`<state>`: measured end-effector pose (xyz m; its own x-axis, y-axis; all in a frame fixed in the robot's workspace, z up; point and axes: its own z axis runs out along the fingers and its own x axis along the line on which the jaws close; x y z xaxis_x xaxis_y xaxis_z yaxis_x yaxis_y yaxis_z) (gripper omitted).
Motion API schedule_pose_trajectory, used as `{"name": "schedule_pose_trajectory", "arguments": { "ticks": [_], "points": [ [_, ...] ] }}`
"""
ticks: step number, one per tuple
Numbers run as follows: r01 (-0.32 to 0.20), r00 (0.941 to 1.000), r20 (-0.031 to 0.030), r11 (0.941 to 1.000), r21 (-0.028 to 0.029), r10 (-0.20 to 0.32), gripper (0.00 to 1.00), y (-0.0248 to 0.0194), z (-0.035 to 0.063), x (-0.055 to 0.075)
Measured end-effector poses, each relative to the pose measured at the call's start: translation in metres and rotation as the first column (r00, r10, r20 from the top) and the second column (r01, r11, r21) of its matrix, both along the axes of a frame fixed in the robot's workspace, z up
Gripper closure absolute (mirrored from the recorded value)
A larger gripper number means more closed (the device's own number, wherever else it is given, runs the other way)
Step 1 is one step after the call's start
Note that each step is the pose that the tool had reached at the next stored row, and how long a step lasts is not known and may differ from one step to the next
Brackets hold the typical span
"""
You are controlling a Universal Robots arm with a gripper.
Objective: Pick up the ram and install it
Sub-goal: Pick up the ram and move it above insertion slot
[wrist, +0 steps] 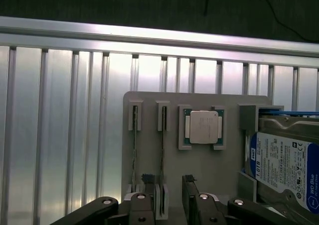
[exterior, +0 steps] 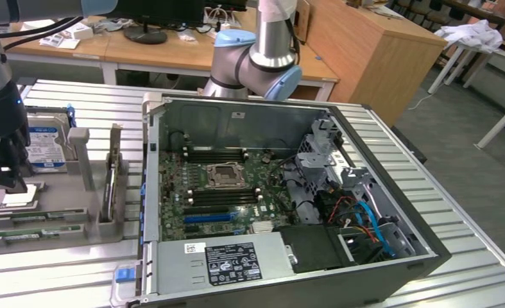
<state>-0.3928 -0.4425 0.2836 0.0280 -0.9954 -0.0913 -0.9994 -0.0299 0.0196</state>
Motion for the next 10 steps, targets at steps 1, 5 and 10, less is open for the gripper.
{"name": "schedule_pose_trajectory", "arguments": {
  "ticks": [1,5,10],
  "points": [
    [0.000,1.0000,0.0000,1.0000,0.0001,0.000,0.64,0.0000,0.0000,0.0000],
    [0.000,1.0000,0.0000,1.0000,0.0000,0.000,0.64,0.0000,-0.0002,0.0000],
    [0.000,1.0000,0.0001,1.0000,0.0000,0.000,0.64,0.0000,-0.0016,0.0000]
  ]
}}
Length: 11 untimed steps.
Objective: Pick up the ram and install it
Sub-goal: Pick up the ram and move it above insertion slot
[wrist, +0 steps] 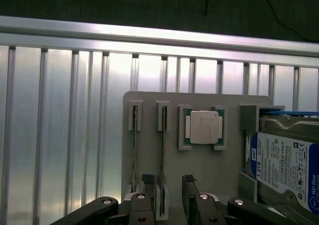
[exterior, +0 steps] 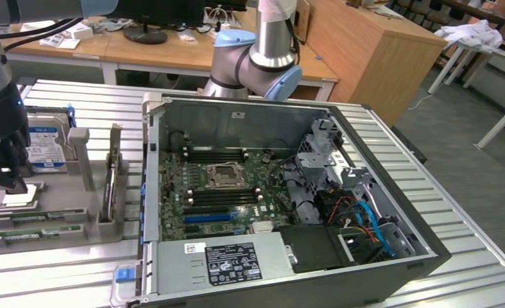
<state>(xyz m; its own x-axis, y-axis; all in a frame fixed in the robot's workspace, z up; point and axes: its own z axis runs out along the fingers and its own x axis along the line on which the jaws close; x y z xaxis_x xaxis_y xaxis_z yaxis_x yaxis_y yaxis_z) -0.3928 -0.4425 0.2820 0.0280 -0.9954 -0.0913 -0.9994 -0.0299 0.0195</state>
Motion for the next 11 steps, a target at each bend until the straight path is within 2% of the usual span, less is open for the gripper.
{"name": "schedule_pose_trajectory", "arguments": {
  "ticks": [11],
  "points": [
    [0.000,1.0000,0.0006,1.0000,0.0001,0.000,0.64,0.0000,-0.0012,0.0000]
  ]
}}
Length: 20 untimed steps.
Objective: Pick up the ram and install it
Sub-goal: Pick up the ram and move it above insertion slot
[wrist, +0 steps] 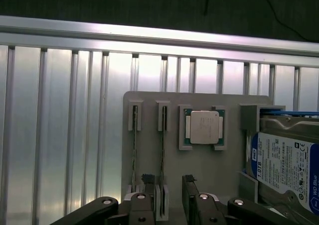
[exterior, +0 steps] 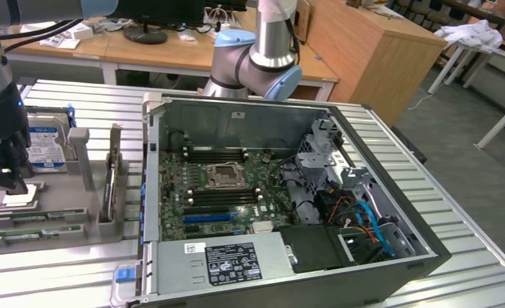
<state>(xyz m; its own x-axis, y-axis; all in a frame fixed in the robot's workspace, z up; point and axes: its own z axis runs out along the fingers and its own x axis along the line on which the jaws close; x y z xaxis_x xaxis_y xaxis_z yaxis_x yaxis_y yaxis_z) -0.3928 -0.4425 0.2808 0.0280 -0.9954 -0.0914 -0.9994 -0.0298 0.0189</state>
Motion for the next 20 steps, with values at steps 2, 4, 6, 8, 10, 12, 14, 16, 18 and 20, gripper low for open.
{"name": "schedule_pose_trajectory", "arguments": {
  "ticks": [2,4,6,8,10,12,14,16,18,20],
  "points": [
    [0.000,1.0000,0.0011,1.0000,0.0001,0.000,0.64,0.0000,-0.0012,0.0001],
    [0.000,1.0000,0.0012,1.0000,-0.0001,0.000,0.64,0.0000,-0.0025,0.0000],
    [0.000,1.0000,0.0012,1.0000,-0.0001,0.000,0.64,0.0000,-0.0036,0.0000],
    [0.000,1.0000,0.0008,1.0000,-0.0003,0.000,0.64,0.0000,-0.0040,0.0000],
    [0.000,1.0000,0.0011,1.0000,-0.0001,0.000,0.64,0.0000,-0.0046,0.0000],
    [0.000,1.0000,0.0012,1.0000,0.0000,0.000,0.64,0.0000,-0.0053,0.0000],
    [0.000,1.0000,0.0011,1.0000,-0.0001,0.000,0.64,0.0000,-0.0060,0.0000],
    [0.000,1.0000,0.0010,1.0000,-0.0002,0.000,0.64,0.0000,-0.0065,0.0000],
    [0.000,1.0000,0.0009,1.0000,-0.0002,0.000,0.64,0.0000,-0.0066,0.0000],
    [0.000,1.0000,0.0011,1.0000,-0.0001,0.000,0.64,0.0000,-0.0067,0.0000]
  ]
}}
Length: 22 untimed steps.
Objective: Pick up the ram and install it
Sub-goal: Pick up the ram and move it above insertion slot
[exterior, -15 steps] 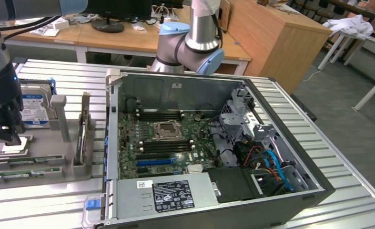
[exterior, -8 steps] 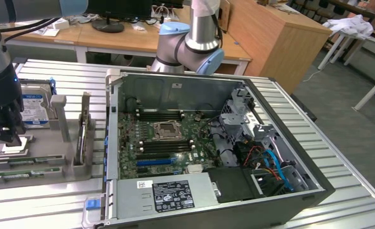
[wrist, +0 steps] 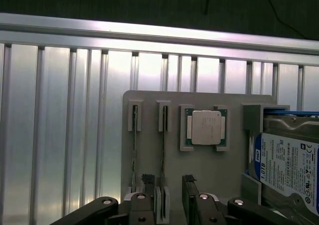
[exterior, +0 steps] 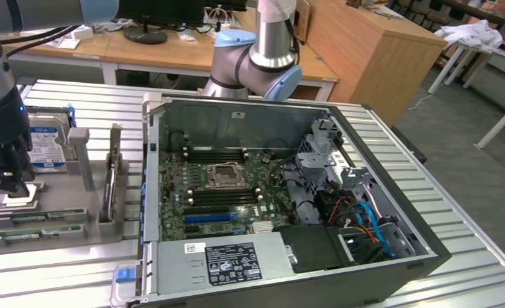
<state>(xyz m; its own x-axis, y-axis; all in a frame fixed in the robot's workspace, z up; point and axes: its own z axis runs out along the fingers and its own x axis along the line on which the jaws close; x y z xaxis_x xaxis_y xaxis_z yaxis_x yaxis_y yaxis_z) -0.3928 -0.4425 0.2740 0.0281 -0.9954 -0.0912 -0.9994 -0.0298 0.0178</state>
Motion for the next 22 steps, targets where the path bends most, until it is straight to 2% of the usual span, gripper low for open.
{"name": "schedule_pose_trajectory", "arguments": {
  "ticks": [8,15,22],
  "points": [
    [0.000,1.0000,0.0002,1.0000,0.0002,0.000,0.64,-0.0005,-0.0002,0.000],
    [0.000,1.0000,-0.0028,1.0000,0.0000,0.000,0.64,-0.0079,-0.0001,0.000],
    [0.000,1.0000,-0.0032,1.0000,0.0000,0.000,0.64,-0.0161,-0.0001,0.000]
  ]
}}
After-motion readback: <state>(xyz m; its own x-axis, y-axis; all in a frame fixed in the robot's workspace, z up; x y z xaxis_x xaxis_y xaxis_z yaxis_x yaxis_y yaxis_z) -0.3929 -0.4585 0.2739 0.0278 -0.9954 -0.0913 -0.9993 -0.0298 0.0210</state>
